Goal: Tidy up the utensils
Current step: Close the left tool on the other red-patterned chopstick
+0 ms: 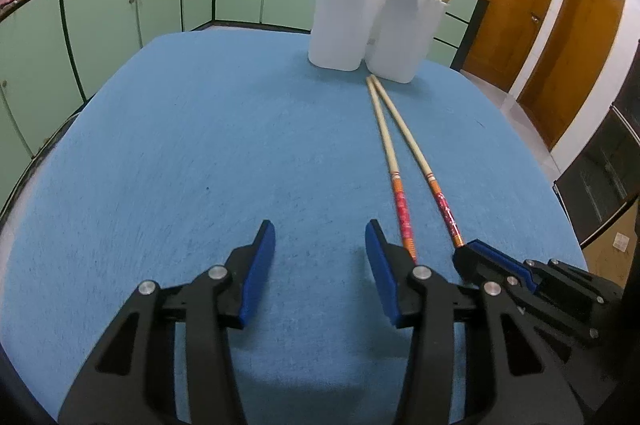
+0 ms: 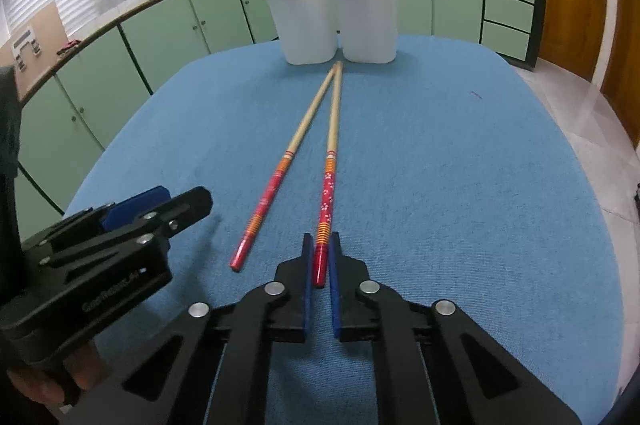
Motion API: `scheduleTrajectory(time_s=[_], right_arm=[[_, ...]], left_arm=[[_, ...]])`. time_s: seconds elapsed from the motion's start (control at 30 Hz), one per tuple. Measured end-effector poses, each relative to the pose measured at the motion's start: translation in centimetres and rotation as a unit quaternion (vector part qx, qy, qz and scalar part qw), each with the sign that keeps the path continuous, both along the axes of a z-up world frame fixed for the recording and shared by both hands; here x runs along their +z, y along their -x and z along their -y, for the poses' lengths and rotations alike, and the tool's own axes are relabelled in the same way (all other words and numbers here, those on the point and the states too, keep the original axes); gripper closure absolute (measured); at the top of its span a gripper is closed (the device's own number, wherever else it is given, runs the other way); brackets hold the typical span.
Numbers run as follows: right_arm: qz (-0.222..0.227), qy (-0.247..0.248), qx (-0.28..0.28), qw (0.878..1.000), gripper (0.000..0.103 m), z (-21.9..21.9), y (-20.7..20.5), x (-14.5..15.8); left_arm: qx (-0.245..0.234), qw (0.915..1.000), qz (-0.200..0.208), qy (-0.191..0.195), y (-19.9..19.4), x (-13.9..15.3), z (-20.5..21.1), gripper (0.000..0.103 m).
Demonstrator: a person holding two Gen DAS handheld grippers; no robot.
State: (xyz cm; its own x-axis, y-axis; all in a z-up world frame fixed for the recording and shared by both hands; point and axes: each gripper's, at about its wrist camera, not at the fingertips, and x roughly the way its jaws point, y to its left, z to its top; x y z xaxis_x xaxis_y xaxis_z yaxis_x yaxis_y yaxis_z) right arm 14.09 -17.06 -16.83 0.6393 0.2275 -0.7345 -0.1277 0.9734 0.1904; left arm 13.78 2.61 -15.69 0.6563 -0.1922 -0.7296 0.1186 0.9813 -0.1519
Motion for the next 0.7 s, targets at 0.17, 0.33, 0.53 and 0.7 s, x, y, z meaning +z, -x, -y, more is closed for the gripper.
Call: scheduleTrajectory(time_s=[0.17,0.33,0.53,0.7], right_arm=[[0.001,-0.006,-0.033,0.999,0.097,1.5,0.1,0.1],[0.000,-0.006,-0.076,0.997,0.097,3.5,0.5,0.0],[-0.003,-0.017,-0.091,0.996,0.097,4.8,0.7,0.0],[0.000,-0.027,-0.096,0.995,0.095,5.4,0.9,0.1]], left_arm=[[-0.009,0.9999,0.007,-0.005,0.4,0.2,0.5,0.058],[-0.022,0.9997,0.011,-0.004,0.9,0.3,1.2,0.058],[-0.043,0.9991,0.005,-0.001,1.0,0.2,2.3,0.058],[-0.058,0.9983,-0.004,-0.004,1.1,-0.2,3.2,0.058]])
